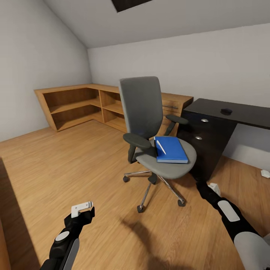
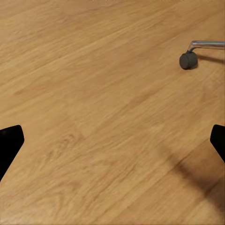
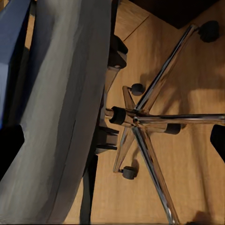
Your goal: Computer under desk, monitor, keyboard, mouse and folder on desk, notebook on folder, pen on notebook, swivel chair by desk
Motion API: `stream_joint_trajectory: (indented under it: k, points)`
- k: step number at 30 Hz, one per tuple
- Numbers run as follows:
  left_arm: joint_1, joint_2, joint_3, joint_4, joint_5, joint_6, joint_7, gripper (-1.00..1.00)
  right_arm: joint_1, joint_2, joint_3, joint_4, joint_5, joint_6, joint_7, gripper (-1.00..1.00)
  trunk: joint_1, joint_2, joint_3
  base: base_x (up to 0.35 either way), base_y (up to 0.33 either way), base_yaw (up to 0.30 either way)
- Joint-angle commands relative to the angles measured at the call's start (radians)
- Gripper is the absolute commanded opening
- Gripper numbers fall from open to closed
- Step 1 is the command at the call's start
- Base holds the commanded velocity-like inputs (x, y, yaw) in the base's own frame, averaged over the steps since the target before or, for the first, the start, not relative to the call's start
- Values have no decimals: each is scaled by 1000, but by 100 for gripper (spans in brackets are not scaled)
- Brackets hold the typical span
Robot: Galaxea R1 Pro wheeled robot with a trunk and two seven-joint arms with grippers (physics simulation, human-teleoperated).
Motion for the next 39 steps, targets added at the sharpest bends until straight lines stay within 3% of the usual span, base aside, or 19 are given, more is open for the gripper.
stream_joint_trajectory:
  k: [1, 13, 29, 39]
  points:
    - [0, -1, 0, -1, 10, 4, 6, 100, 0, 2, -4, 0, -7, 19, 16, 100, 0, 0, -1, 0, 0, 0]
    - [0, -1, -18, 0, 10, 4, 5, 100, 2, 37, -6, 4, -1, 33, 138, 100, 0, 0, -1, 1, 0, 0]
    - [0, 2, -22, 0, 10, 5, 4, 100, 11, 44, -6, 4, -1, 31, 140, 100, 0, 0, -1, 253, 0, 3]
    - [0, 2, -20, -1, 10, 6, 8, 100, 11, 48, -6, 4, 1, 30, 138, 100, 0, 0, -1, 54, 0, 215]
